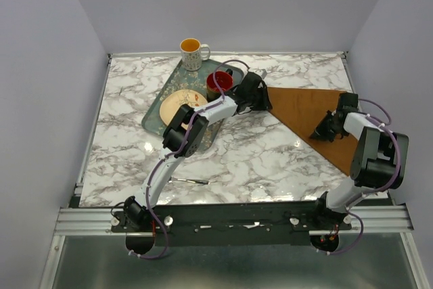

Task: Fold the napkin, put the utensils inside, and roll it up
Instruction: Fold the napkin, then grab a utensil with the right arm

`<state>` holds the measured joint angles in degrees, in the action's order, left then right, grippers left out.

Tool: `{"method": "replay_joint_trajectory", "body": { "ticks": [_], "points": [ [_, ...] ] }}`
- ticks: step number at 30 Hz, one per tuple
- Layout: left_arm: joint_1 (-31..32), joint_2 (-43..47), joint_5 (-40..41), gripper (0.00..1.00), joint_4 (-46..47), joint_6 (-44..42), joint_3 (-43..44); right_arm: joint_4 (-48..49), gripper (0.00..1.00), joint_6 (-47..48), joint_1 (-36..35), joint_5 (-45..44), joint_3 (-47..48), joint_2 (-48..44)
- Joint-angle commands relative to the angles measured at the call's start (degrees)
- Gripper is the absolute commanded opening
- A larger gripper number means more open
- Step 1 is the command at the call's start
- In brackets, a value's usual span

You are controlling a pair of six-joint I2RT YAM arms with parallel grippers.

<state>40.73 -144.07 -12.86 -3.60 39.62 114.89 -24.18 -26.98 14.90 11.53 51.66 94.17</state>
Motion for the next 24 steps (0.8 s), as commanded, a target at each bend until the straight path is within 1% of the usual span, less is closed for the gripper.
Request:
{"method": "replay_joint_trajectory", "body": {
  "ticks": [1,2,5,8,10,11,14,15,17,20,23,24],
  "points": [
    [-0.21,-0.43,-1.28,0.3,-2.91,-1.29,3.23,-4.02,0.13,0.09,0.4,-7.65,-1.82,-5.48],
    [0.05,0.1,-1.64,0.3,-2.56,-1.21,2.8,-4.2,0.14,0.0,0.4,-9.14,-1.91,-7.66],
    [0.4,1.86,-2.34,0.31,-2.29,-0.6,3.05,-5.6,0.15,-0.88,0.4,-11.17,-1.13,-9.7],
    [0.58,2.83,-2.96,0.31,-0.72,1.07,2.97,-7.63,0.15,-3.07,1.18,-15.03,-1.03,-11.02],
    [0.67,2.39,-3.74,0.32,0.6,2.48,3.06,-8.77,0.15,-5.96,4.08,-16.27,-2.96,-12.25],
    [0.58,1.87,-4.27,0.32,1.56,3.09,3.93,-9.21,0.14,-7.19,5.39,-18.36,-3.84,-12.95],
    [0.23,-1.64,-6.11,0.32,2.62,6.16,6.21,-9.48,0.12,-11.42,12.85,-19.18,-8.49,-16.73],
    [-0.03,-3.04,-6.73,0.32,3.24,7.22,6.4,-9.56,0.11,-11.86,16.45,-18.92,-9.46,-17.52],
    [-0.13,-3.76,-7.18,0.32,5.96,9.07,6.05,-9.3,0.1,-12.48,18.06,-20.92,-11.22,-20.16],
    [-0.21,-4.38,-6.74,0.32,6.41,9.69,5.96,-9.39,0.06,-14.32,19.82,-24.34,-13.86,-24.02],
    [-0.56,-4.55,-5.69,0.31,6.41,10.74,5.7,-9.21,0.06,-16.78,22.19,-24.71,-16.84,-26.31],
    [-0.74,-4.9,-5.07,0.31,6.32,11.09,5.61,-9.13,0.06,-17.22,23.93,-24.37,-17.55,-26.49]
  ]
}}
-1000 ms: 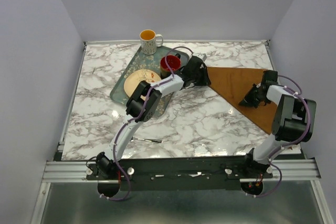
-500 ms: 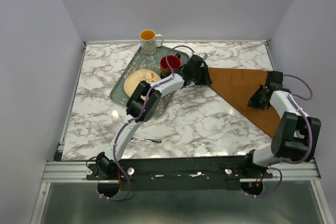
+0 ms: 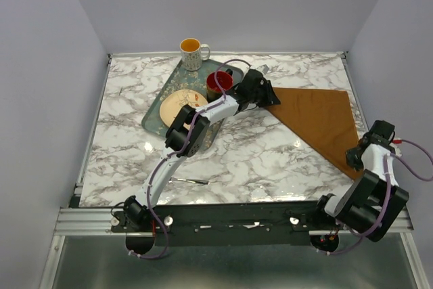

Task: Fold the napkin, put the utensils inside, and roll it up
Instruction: Grab a utensil with the right arm

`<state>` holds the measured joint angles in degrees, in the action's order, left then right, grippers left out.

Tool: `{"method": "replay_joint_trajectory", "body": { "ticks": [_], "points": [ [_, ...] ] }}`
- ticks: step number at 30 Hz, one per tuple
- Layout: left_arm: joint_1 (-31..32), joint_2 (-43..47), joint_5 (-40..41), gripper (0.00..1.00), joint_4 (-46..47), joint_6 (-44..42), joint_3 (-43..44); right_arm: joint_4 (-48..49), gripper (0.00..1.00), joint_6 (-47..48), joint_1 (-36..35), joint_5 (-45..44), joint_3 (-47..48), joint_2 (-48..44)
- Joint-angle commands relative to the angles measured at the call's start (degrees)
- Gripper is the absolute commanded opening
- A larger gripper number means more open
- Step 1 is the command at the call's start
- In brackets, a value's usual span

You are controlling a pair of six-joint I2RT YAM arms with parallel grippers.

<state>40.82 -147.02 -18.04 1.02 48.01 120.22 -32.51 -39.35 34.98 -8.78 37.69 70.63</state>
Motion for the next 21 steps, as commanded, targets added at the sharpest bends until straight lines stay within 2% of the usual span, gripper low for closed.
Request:
{"method": "replay_joint_trajectory", "body": {
  "ticks": [1,6,12,16,21],
  "points": [
    [-1.09,-2.04,0.29,0.3,1.53,3.14,0.36,-0.8,0.05,-5.55,4.82,-3.88,-4.03,-3.04],
    [-2.49,-3.27,0.38,0.28,0.3,5.16,0.27,0.43,0.03,-6.0,11.49,-2.22,-6.31,0.02],
    [-3.38,-4.24,-0.94,0.28,0.92,6.75,0.01,2.63,0.01,-4.24,15.46,-1.07,-5.79,6.36],
    [-3.64,-4.24,-1.29,0.27,0.65,6.4,-0.08,2.45,0.01,-3.28,15.99,-1.68,-5.96,2.07],
    [-3.46,-3.27,-0.06,0.27,-0.23,4.46,0.62,2.01,0.01,-3.97,15.99,-3.61,-8.07,-8.31]
  ]
}}
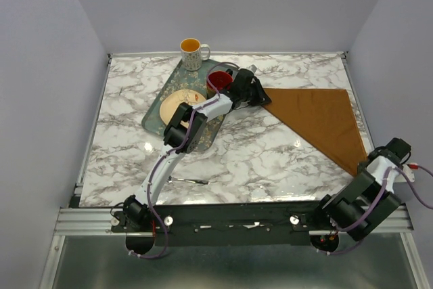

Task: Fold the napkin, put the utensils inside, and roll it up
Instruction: Grab a utensil with the right arm

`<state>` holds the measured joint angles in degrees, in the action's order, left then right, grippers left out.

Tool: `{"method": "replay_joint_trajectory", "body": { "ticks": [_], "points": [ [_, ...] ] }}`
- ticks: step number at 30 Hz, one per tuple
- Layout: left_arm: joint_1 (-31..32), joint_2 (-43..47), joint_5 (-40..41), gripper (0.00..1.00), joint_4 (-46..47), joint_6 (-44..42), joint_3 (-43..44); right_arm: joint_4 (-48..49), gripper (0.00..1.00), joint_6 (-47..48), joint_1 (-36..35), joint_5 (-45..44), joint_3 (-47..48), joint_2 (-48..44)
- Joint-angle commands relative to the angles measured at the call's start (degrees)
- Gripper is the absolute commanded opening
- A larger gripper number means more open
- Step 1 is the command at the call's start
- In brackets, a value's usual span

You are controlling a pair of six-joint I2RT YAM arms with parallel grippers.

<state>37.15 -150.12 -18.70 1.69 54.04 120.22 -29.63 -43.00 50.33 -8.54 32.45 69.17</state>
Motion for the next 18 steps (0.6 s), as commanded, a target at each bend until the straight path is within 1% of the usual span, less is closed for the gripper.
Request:
{"method": "replay_joint_trajectory", "body": {
  "ticks": [1,6,9,10,14,18],
  "points": [
    [0.12,-0.17,0.68,0.27,-0.99,-1.48,0.71,-0.96,0.01,-0.59,0.65,-4.73,-2.91,-7.03],
    [-0.06,-0.87,0.51,0.26,-0.73,0.18,1.06,-3.15,0.01,-2.17,0.65,-10.0,-0.81,-4.83],
    [0.03,-1.31,0.33,0.26,-0.46,1.24,1.77,-4.04,0.01,-3.75,1.09,-11.41,-0.54,-3.69],
    [0.03,-1.4,0.24,0.26,-0.38,1.5,1.77,-4.04,0.01,-3.84,2.92,-11.42,0.15,-1.25],
    [-0.14,-1.14,-0.02,0.26,0.24,1.77,1.16,-4.12,0.01,-3.58,6.27,-11.42,2.0,3.94],
    [-0.06,-1.4,-0.73,0.26,0.68,2.04,0.89,-4.12,0.01,-0.33,6.72,-9.58,3.06,4.32]
  ]
}}
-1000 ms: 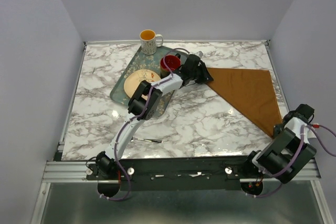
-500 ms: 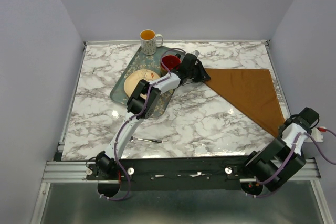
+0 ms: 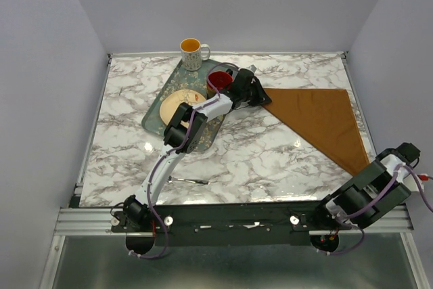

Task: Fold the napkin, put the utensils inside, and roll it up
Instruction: Grab a utensil with the right arm

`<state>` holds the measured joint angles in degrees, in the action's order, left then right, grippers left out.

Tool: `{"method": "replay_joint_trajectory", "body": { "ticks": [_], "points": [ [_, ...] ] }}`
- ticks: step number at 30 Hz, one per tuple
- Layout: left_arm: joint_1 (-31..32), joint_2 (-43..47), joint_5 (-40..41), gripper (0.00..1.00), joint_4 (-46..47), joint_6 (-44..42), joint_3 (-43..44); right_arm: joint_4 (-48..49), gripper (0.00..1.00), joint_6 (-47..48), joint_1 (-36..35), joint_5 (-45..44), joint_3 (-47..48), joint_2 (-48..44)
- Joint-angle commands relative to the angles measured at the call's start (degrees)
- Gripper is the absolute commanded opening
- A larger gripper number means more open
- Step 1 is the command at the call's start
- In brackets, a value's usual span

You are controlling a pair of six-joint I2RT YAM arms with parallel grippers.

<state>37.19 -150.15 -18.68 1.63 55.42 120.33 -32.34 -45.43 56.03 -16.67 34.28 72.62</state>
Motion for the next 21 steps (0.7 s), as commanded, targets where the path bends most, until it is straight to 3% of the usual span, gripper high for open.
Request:
{"method": "replay_joint_trajectory", "body": {
  "ticks": [1,6,8,13,21],
  "points": [
    [-0.19,-1.2,-0.66,0.26,0.83,0.48,0.69,-1.33,0.01,2.62,0.92,-1.18,0.88,-0.36],
    [-0.1,-0.59,-0.31,0.26,0.74,-0.22,0.96,-1.59,0.01,1.93,-3.55,3.39,-1.93,-13.71],
    [-0.19,-0.32,0.13,0.26,0.39,-0.66,0.78,-1.5,0.01,1.49,-4.09,2.87,-1.77,-14.35],
    [-0.19,-0.24,-0.13,0.26,0.39,-0.49,0.34,-1.68,0.01,-0.62,-3.91,-1.87,0.95,-3.66],
    [-0.1,-0.94,-1.1,0.26,0.31,-0.31,1.48,-0.62,0.01,-1.06,-0.58,-5.05,2.63,2.08]
  ]
}}
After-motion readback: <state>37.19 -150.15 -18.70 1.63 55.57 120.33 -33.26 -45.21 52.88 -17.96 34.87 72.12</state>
